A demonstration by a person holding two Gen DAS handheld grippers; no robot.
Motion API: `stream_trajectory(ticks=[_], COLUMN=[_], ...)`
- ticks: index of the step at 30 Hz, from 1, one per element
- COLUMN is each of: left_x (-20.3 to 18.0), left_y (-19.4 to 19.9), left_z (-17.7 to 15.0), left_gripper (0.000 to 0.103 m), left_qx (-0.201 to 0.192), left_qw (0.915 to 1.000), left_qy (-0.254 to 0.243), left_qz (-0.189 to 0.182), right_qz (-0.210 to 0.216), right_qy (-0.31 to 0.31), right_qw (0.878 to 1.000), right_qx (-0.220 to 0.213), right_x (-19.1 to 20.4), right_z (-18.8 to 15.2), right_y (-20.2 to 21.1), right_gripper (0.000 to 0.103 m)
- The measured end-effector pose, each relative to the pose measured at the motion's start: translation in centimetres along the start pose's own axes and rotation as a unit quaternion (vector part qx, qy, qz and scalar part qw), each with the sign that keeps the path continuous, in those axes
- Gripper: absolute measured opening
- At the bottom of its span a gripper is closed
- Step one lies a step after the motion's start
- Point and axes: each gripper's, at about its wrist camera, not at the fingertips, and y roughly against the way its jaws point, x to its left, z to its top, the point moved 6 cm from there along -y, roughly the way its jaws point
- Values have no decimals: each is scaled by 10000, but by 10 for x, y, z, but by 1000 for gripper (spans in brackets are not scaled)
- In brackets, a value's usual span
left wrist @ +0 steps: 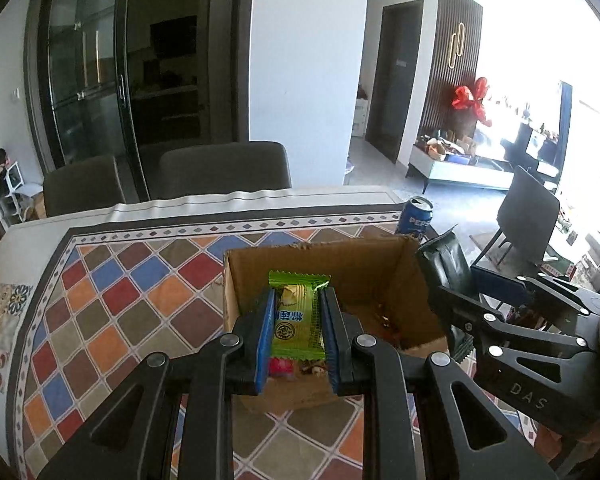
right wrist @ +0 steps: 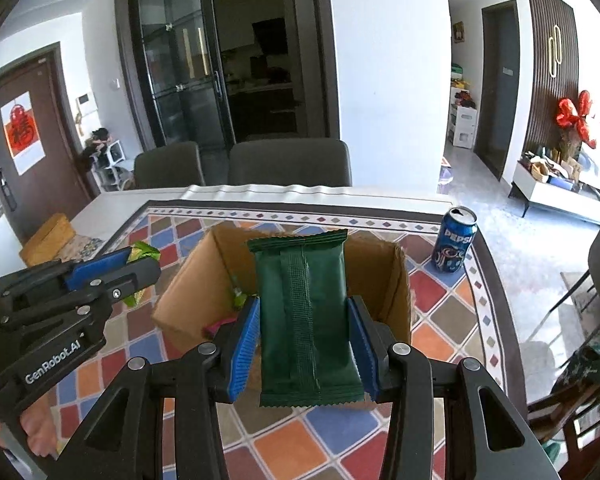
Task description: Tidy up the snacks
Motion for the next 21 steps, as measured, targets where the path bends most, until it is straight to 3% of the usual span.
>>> stream_trajectory(ticks=[6, 9, 12, 16, 21], left_x=[4, 6, 9, 9, 7], left_y=[-24, -31, -28, -15, 13], left_z=[8, 8, 4, -3, -14], left_gripper=[25, 47, 50, 64, 74], left_qx=[170, 262, 223, 110, -163], left_qw=[9998, 9996, 9991, 9985, 9973], left_qy=[90, 85, 9, -42, -80], left_qz=[-15, 57, 348, 530, 717], right_qz=[-95, -113, -238, -423, -425], right_qy=[47, 12, -28, -35, -76], right_qw=[9999, 9998, 9994, 9990, 9991], right_qx=[106, 175, 252, 171, 38], right_x=[-4, -7, -12, -16, -15], right_z=[10, 13, 12, 9, -2], right_y=[-16, -25, -30, -24, -4], right_gripper=[45, 47, 62, 63, 69])
